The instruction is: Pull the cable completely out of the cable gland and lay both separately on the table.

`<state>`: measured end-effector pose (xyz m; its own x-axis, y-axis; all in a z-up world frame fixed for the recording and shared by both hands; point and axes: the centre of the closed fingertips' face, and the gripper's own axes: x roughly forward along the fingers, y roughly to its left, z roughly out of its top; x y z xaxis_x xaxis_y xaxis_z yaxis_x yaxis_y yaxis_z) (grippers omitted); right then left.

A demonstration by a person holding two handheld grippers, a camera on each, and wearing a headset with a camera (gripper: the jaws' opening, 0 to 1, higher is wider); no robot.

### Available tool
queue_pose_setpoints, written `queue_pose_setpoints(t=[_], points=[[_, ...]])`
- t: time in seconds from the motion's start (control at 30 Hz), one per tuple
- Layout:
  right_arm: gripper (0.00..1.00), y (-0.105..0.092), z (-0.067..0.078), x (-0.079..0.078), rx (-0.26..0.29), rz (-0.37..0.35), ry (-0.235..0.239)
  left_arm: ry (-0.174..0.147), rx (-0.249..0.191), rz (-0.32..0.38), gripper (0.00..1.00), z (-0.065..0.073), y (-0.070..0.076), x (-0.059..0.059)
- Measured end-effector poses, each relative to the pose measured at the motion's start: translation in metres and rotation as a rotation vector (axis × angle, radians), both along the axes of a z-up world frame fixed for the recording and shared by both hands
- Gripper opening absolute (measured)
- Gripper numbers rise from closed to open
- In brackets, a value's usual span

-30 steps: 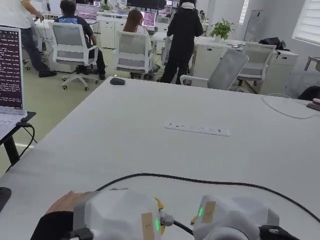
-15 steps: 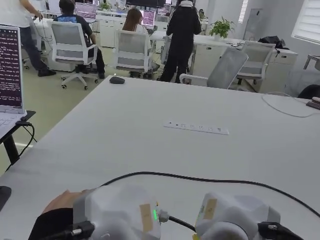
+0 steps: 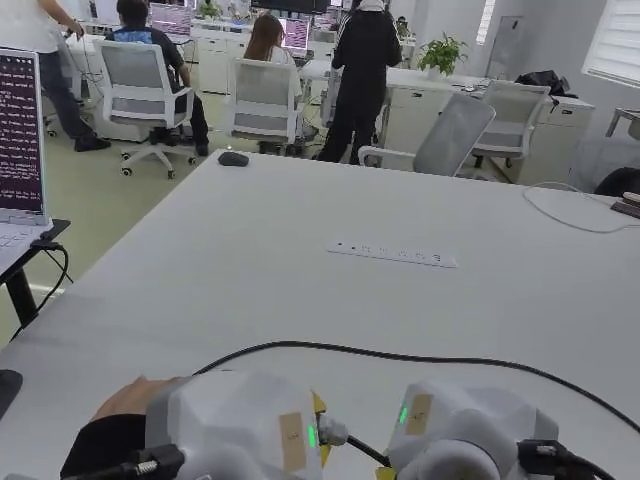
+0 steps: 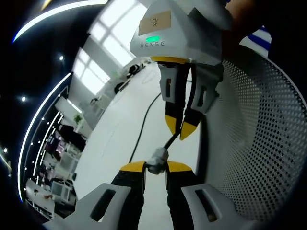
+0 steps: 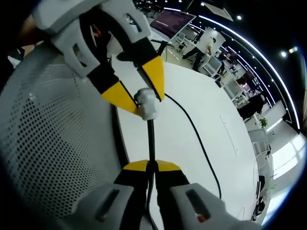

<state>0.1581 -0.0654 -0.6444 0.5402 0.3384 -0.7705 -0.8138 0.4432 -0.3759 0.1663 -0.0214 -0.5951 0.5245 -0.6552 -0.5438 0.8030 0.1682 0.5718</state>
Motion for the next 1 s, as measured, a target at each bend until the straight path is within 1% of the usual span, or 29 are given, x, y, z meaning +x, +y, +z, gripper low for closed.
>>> queue_pose_setpoints(t=[0.07, 0.1, 0.13, 0.17, 0.2, 0.23, 0.27, 0.3, 0.33, 0.37, 0.4, 0.43, 0.47, 0.5, 0.53, 0.57, 0.6, 0.63, 0.67, 0.7, 0.73, 0.77, 0.8, 0.83, 0.87, 0.9, 0.93, 1.0], points=[[0.03, -0.008, -0.002, 0.002, -0.029, -0.019, 0.006, -0.008, 0.000, 0.031, 0.17, 0.002, 0.004, 0.005], [0.03, -0.010, 0.000, 0.004, -0.022, -0.030, 0.004, 0.002, -0.023, 0.043, 0.17, 0.003, 0.005, 0.008], [0.03, -0.011, 0.001, 0.005, -0.010, -0.037, 0.010, 0.012, -0.033, 0.049, 0.17, 0.004, 0.005, 0.009], [0.03, -0.010, 0.004, 0.004, 0.024, -0.048, 0.026, 0.014, -0.034, 0.055, 0.17, 0.003, 0.006, 0.010], [0.03, -0.010, 0.007, 0.005, 0.035, -0.047, 0.034, 0.015, -0.028, 0.067, 0.17, 0.002, 0.007, 0.012], [0.03, -0.016, 0.009, 0.009, 0.018, -0.046, 0.039, -0.006, -0.006, 0.101, 0.17, 0.002, 0.014, 0.016], [0.03, -0.019, 0.010, 0.011, 0.017, -0.045, 0.046, -0.008, -0.014, 0.105, 0.17, 0.003, 0.015, 0.017], [0.03, -0.021, 0.011, 0.014, 0.026, -0.049, 0.056, 0.001, -0.036, 0.114, 0.17, 0.005, 0.015, 0.018], [0.03, -0.023, 0.011, 0.017, 0.039, -0.055, 0.066, 0.013, -0.048, 0.127, 0.17, 0.005, 0.017, 0.019], [0.03, -0.028, 0.013, 0.024, 0.061, -0.066, 0.073, 0.012, -0.035, 0.148, 0.17, 0.004, 0.020, 0.023], [0.03, -0.032, 0.013, 0.029, 0.072, -0.073, 0.087, 0.006, -0.023, 0.157, 0.17, 0.003, 0.022, 0.024], [0.03, -0.038, 0.016, 0.038, 0.076, -0.083, 0.091, 0.006, -0.029, 0.159, 0.17, 0.004, 0.022, 0.024], [0.03, -0.041, 0.020, 0.047, 0.087, -0.090, 0.076, 0.010, -0.036, 0.160, 0.17, 0.004, 0.022, 0.024], [0.03, -0.046, 0.027, 0.064, 0.102, -0.099, 0.046, 0.014, -0.041, 0.160, 0.17, 0.004, 0.022, 0.023], [0.03, -0.049, 0.029, 0.074, 0.100, -0.100, 0.050, 0.020, -0.044, 0.160, 0.17, 0.004, 0.021, 0.023], [0.03, -0.054, 0.032, 0.091, 0.101, -0.106, 0.049, 0.026, -0.051, 0.154, 0.17, 0.004, 0.020, 0.022], [0.04, -0.058, 0.034, 0.105, 0.104, -0.110, 0.037, 0.029, -0.051, 0.152, 0.17, 0.003, 0.019, 0.022], [0.04, -0.063, 0.036, 0.126, 0.111, -0.119, 0.027, 0.035, -0.042, 0.155, 0.17, 0.001, 0.020, 0.022], [0.04, -0.067, 0.036, 0.140, 0.119, -0.127, 0.026, 0.037, -0.036, 0.158, 0.17, 0.000, 0.020, 0.022], [0.04, -0.070, 0.034, 0.155, 0.141, -0.147, 0.033, 0.041, -0.033, 0.159, 0.17, -0.001, 0.021, 0.022], [0.04, -0.074, 0.027, 0.174, 0.201, -0.203, 0.074, 0.051, -0.032, 0.158, 0.17, -0.002, 0.021, 0.021], [0.03, -0.078, 0.022, 0.188, 0.223, -0.236, 0.097, 0.055, -0.030, 0.158, 0.17, -0.003, 0.021, 0.021], [0.03, -0.085, 0.013, 0.207, 0.231, -0.262, 0.108, 0.059, -0.025, 0.162, 0.17, -0.004, 0.022, 0.021], [0.03, -0.089, 0.007, 0.219, 0.239, -0.288, 0.117, 0.064, -0.022, 0.166, 0.17, -0.005, 0.022, 0.021], [0.03, -0.095, -0.004, 0.235, 0.248, -0.326, 0.137, 0.070, -0.019, 0.169, 0.17, -0.007, 0.023, 0.021], [0.03, -0.099, -0.009, 0.245, 0.263, -0.355, 0.133, 0.072, -0.016, 0.169, 0.17, -0.007, 0.023, 0.021], [0.03, -0.106, -0.019, 0.259, 0.267, -0.400, 0.138, 0.074, -0.013, 0.166, 0.17, -0.008, 0.023, 0.020], [0.03, -0.118, -0.031, 0.272, 0.240, -0.446, 0.136, 0.081, -0.018, 0.163, 0.17, -0.008, 0.022, 0.019]])
